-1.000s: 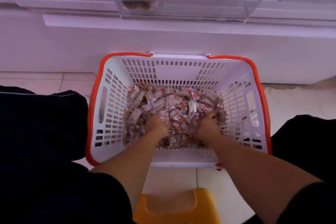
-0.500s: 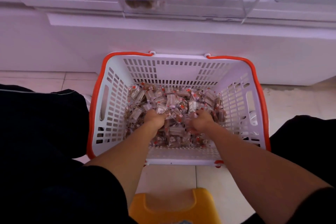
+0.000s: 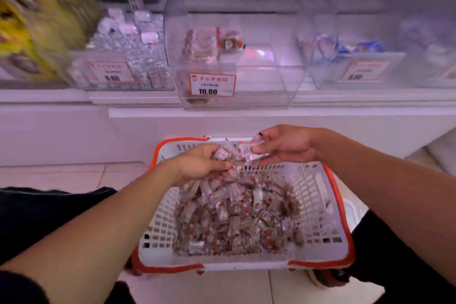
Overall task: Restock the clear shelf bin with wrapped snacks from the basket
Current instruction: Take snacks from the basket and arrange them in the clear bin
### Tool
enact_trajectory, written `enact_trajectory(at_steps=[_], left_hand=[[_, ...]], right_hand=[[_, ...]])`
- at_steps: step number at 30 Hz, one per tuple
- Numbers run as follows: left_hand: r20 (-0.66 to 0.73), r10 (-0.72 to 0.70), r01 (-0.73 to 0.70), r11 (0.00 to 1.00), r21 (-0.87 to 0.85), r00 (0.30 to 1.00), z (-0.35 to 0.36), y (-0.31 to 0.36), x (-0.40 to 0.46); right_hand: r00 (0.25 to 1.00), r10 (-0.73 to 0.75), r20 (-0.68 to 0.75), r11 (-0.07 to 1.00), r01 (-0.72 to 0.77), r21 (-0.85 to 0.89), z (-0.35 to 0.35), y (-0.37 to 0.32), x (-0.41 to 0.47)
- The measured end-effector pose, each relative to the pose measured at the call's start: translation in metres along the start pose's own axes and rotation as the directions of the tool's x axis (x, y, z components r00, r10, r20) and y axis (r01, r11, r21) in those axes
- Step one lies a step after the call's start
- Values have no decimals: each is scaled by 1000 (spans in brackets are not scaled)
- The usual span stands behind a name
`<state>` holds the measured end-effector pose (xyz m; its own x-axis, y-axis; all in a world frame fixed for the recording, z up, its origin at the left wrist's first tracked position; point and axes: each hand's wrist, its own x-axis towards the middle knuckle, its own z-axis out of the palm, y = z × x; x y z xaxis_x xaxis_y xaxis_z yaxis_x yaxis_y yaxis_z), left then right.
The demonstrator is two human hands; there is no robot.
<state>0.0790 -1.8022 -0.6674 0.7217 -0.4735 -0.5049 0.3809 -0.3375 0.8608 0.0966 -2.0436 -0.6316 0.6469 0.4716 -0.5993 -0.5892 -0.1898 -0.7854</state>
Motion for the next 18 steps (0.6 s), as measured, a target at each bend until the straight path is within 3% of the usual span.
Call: enact_trajectory(at_steps=[2,5,9,12,16,18], left_hand=[[2,69,-69,995,66,998,-7,37,-18],[48,135,-136,991,9,990,-9,80,-50],[126,101,-59,953,-297,987,-4,108,-77],[108,113,-58,907,-418,988,-4,114,-81],[-24,135,-134,924,-358,991,-6,120,-72],[-75,166,-182,929,-322,983,-5,125,-69]], right_hand=[[994,-106,28,994,106,18,8,-24,-23],[970,-240,32,969,238,59,25,-49,-53],[934,-356,33,928,349,132,46,-62,-72],[923,-385,12,923,385,4,44,-71,-81],[892,-443,-85,863,399,-310,31,-94,-96],[886,-460,-60,852,422,-308,28,-101,-100]])
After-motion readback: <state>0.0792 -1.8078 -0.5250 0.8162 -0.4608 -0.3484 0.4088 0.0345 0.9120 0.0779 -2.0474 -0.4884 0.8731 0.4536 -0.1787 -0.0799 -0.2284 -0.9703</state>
